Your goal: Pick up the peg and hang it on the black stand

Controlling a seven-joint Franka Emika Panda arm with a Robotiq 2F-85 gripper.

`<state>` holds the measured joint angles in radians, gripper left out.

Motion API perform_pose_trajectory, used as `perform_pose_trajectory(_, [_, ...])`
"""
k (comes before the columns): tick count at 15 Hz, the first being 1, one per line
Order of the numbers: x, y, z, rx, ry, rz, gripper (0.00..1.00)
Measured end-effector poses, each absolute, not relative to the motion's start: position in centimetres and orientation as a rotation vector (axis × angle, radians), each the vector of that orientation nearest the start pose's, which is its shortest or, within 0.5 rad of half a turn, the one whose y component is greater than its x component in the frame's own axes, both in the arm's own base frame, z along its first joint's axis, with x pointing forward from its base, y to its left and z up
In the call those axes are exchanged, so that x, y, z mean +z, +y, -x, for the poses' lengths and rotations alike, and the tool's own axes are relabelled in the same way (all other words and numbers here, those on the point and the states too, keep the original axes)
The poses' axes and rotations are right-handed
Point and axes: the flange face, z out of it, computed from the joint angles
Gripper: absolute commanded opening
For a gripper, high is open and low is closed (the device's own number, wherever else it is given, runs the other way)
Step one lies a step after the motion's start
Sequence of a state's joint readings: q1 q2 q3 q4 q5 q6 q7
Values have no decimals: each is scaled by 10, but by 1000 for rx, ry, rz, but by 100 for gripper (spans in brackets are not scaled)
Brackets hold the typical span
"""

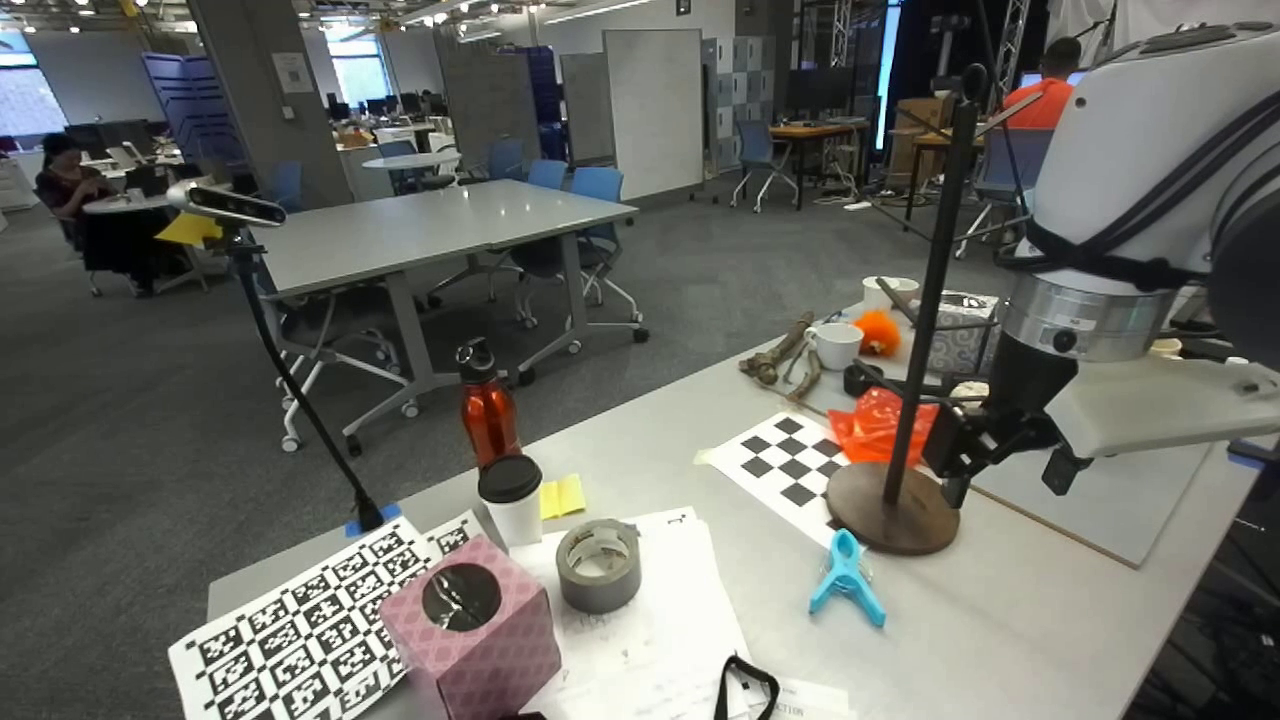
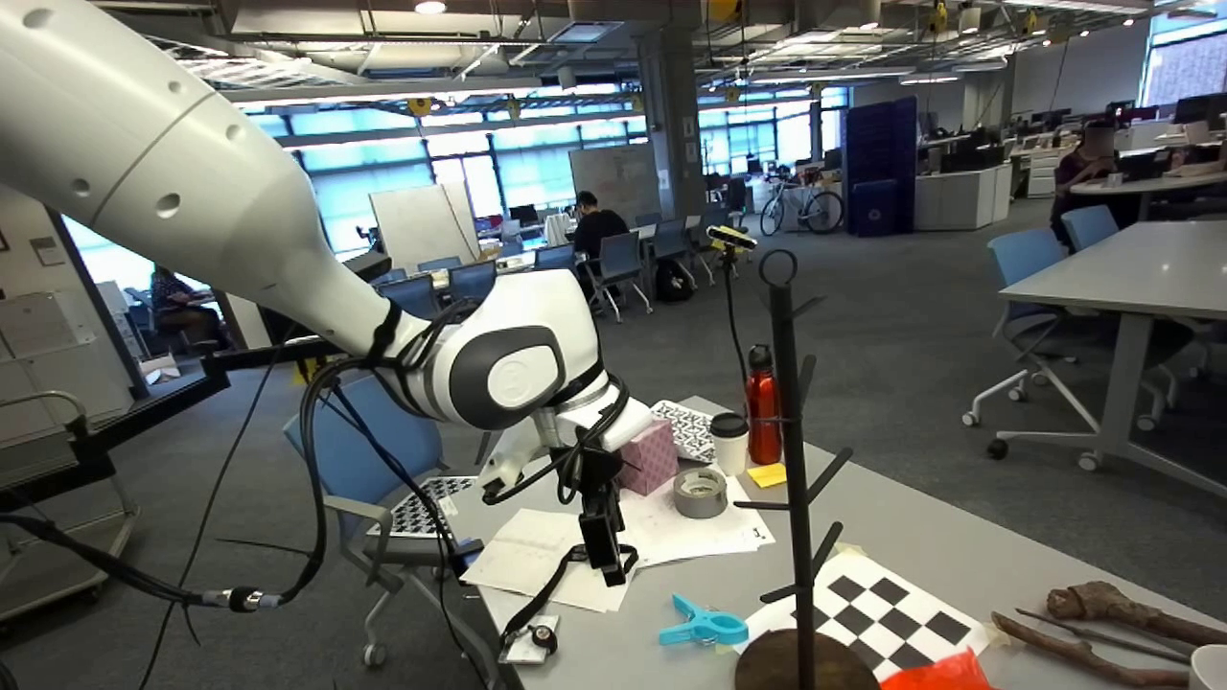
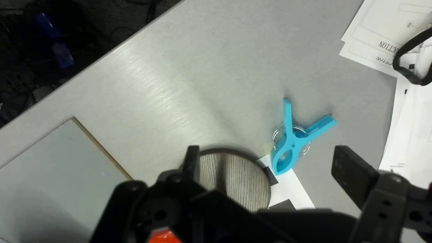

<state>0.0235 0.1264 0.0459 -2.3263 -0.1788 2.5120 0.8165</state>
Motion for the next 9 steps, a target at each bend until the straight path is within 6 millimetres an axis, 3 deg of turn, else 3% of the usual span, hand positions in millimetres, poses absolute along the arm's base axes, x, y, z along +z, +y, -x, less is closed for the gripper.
perform_pose_trajectory(5, [285, 36, -523, -151, 1008, 3044, 100])
perform_pose_trajectory(9, [265, 41, -527, -169, 1148, 2978, 100])
